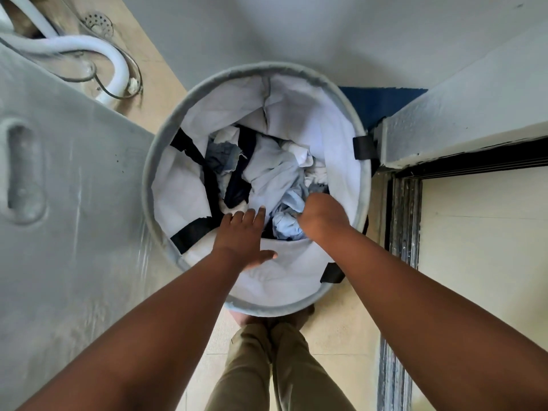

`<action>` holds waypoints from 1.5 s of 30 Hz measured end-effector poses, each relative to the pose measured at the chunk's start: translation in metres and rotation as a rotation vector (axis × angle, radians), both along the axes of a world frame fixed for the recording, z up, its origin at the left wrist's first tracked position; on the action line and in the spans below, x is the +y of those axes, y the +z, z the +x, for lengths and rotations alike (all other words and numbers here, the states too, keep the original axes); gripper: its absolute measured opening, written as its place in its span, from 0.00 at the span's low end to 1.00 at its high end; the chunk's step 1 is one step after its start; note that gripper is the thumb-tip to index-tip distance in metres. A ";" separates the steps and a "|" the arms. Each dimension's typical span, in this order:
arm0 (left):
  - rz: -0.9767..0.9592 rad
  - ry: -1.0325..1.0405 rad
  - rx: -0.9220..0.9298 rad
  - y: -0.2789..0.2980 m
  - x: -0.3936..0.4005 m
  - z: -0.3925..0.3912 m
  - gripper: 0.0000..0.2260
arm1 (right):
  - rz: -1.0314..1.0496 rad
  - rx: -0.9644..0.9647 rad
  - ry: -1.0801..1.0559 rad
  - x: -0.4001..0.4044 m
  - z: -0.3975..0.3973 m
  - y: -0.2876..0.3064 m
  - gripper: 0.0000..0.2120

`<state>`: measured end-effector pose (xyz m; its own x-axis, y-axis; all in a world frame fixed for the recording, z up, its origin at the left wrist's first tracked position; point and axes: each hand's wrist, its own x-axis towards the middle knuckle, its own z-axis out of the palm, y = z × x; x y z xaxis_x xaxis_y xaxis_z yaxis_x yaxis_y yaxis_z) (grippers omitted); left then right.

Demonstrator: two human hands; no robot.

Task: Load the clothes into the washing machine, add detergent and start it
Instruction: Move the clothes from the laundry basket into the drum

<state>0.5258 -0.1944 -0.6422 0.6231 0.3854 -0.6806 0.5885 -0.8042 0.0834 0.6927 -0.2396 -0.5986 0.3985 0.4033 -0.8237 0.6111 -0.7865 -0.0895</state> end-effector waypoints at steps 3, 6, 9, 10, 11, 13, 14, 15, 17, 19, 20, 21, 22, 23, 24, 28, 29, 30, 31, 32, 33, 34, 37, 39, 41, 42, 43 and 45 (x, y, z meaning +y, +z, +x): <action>-0.009 0.038 0.004 0.018 -0.002 -0.001 0.48 | 0.015 0.006 -0.035 -0.002 0.000 0.027 0.14; -0.023 0.099 -0.011 0.035 -0.003 0.001 0.48 | 0.121 -0.056 -0.063 -0.003 -0.006 0.062 0.13; -0.012 0.151 -0.043 0.056 0.000 0.004 0.49 | 0.240 -0.105 -0.056 -0.006 -0.013 0.097 0.12; -0.007 0.161 -0.052 0.062 0.001 0.005 0.49 | 0.271 -0.106 -0.060 -0.008 -0.014 0.107 0.12; -0.004 0.167 -0.058 0.070 0.002 0.006 0.49 | 0.300 -0.107 -0.069 -0.010 -0.015 0.119 0.11; -0.002 0.159 -0.061 0.088 0.006 0.008 0.49 | 0.345 -0.106 -0.094 -0.014 -0.017 0.139 0.11; 0.001 0.152 -0.063 0.097 0.008 0.009 0.49 | 0.364 -0.109 -0.104 -0.017 -0.018 0.149 0.12; 0.003 0.150 -0.063 0.104 0.009 0.010 0.49 | 0.382 -0.114 -0.115 -0.020 -0.019 0.158 0.11; 0.007 0.166 -0.073 0.122 0.011 0.010 0.50 | 0.413 -0.123 -0.151 -0.026 -0.019 0.176 0.10; 0.013 0.178 -0.083 0.138 0.012 0.009 0.50 | 0.438 -0.134 -0.176 -0.030 -0.018 0.195 0.09; 0.016 0.178 -0.085 0.144 0.012 0.008 0.51 | 0.443 -0.143 -0.178 -0.032 -0.018 0.202 0.09; 0.021 0.177 -0.089 0.150 0.013 0.007 0.51 | 0.447 -0.156 -0.172 -0.033 -0.018 0.211 0.08; 0.027 0.174 -0.093 0.156 0.013 0.006 0.51 | 0.445 -0.168 -0.165 -0.034 -0.018 0.220 0.08; 0.032 0.172 -0.095 0.163 0.014 0.005 0.51 | 0.445 -0.181 -0.156 -0.034 -0.018 0.228 0.08; 0.036 0.172 -0.099 0.169 0.014 0.004 0.51 | 0.450 -0.190 -0.148 -0.034 -0.018 0.236 0.08; 0.042 0.185 -0.108 0.193 0.015 -0.001 0.51 | 0.504 -0.188 -0.136 -0.034 -0.020 0.264 0.06; 0.043 0.192 -0.112 0.201 0.015 -0.001 0.51 | 0.515 -0.187 -0.133 -0.034 -0.022 0.271 0.07; 0.041 0.200 -0.118 0.206 0.015 -0.002 0.51 | 0.522 -0.186 -0.131 -0.034 -0.023 0.276 0.07; 0.042 0.211 -0.129 0.212 0.016 -0.003 0.51 | 0.530 -0.183 -0.127 -0.034 -0.025 0.283 0.07; 0.044 0.218 -0.141 0.218 0.016 -0.003 0.51 | 0.537 -0.181 -0.119 -0.033 -0.027 0.290 0.06; 0.049 0.221 -0.148 0.224 0.016 -0.004 0.51 | 0.545 -0.184 -0.106 -0.033 -0.029 0.297 0.06; 0.056 0.219 -0.153 0.230 0.016 -0.004 0.52 | 0.552 -0.188 -0.094 -0.033 -0.031 0.304 0.07; 0.069 0.223 -0.162 0.239 0.017 -0.006 0.52 | 0.587 -0.205 -0.082 -0.031 -0.035 0.324 0.08; 0.061 0.239 -0.159 0.244 0.018 -0.008 0.52 | 0.613 -0.224 -0.056 -0.028 -0.036 0.338 0.08; 0.046 0.258 -0.145 0.248 0.018 -0.009 0.53 | 0.651 -0.225 -0.027 -0.026 -0.037 0.353 0.07; 0.038 0.265 -0.140 0.250 0.018 -0.009 0.53 | 0.666 -0.221 -0.013 -0.025 -0.037 0.362 0.07; 0.025 0.272 -0.137 0.251 0.018 -0.009 0.53 | 0.684 -0.219 0.005 -0.024 -0.038 0.371 0.06; -0.001 0.282 -0.128 0.253 0.019 -0.008 0.54 | 0.724 -0.214 0.040 -0.023 -0.038 0.387 0.06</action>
